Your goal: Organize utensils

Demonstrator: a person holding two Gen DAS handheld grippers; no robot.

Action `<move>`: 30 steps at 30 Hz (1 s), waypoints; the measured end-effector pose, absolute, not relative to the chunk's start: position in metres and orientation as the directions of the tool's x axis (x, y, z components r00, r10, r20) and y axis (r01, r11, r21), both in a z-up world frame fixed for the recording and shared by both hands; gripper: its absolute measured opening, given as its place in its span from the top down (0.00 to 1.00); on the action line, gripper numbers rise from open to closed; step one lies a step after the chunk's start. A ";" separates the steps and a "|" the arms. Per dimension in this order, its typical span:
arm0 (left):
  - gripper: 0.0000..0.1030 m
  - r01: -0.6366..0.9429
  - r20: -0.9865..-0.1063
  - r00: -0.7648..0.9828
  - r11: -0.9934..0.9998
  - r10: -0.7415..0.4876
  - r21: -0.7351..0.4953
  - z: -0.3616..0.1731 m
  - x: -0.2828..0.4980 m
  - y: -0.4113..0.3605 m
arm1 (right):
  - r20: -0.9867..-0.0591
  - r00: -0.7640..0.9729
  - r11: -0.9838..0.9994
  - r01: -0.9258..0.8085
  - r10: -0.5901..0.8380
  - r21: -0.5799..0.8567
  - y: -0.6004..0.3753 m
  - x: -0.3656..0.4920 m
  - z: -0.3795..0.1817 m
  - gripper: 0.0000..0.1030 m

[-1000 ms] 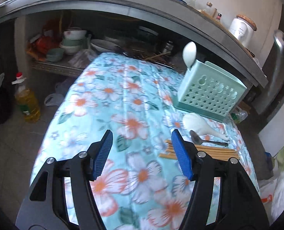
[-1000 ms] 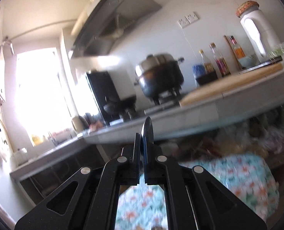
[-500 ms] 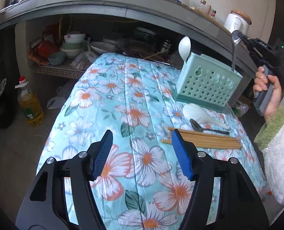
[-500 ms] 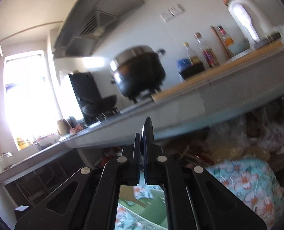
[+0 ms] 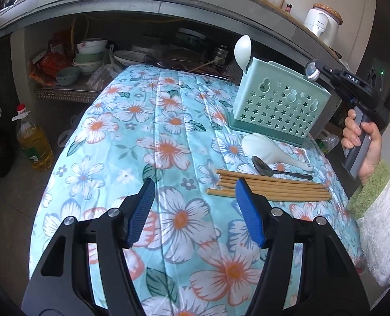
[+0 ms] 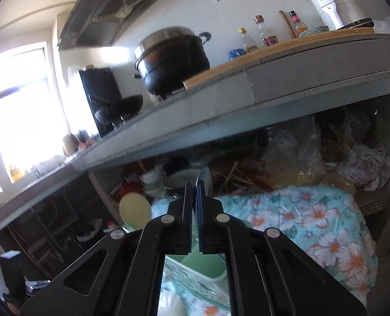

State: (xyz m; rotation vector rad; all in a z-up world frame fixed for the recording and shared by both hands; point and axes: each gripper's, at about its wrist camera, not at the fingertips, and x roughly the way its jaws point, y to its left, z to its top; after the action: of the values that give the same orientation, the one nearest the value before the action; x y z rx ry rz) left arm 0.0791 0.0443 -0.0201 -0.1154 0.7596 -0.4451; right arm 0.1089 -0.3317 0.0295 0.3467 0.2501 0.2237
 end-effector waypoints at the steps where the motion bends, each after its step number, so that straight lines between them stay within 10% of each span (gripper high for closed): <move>1: 0.42 0.348 -0.641 0.635 0.901 -0.430 -0.259 -0.020 0.079 0.043 | -0.208 0.946 0.921 -0.166 0.250 0.352 -0.332 0.106 0.030 0.93; 9: 0.42 0.341 -0.650 0.629 0.903 -0.425 -0.261 -0.017 0.080 0.039 | -0.173 0.969 0.934 -0.111 0.178 0.339 -0.350 0.074 0.046 0.64; 18: 0.42 0.357 -0.647 0.626 0.898 -0.435 -0.258 -0.006 0.085 0.025 | -0.145 0.979 0.945 -0.094 0.146 0.315 -0.348 0.007 0.076 0.62; 30: 0.43 0.552 -0.682 0.533 0.816 -0.501 -0.168 -0.001 0.133 -0.057 | -0.489 0.790 0.888 -0.145 0.370 0.437 -0.244 -0.035 -0.053 0.62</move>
State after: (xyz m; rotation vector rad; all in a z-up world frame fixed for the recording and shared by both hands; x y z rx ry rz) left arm 0.1326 -0.0570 -0.0014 0.0708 0.7894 -0.6285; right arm -0.0347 -0.2437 -0.0528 0.3936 0.6004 0.2851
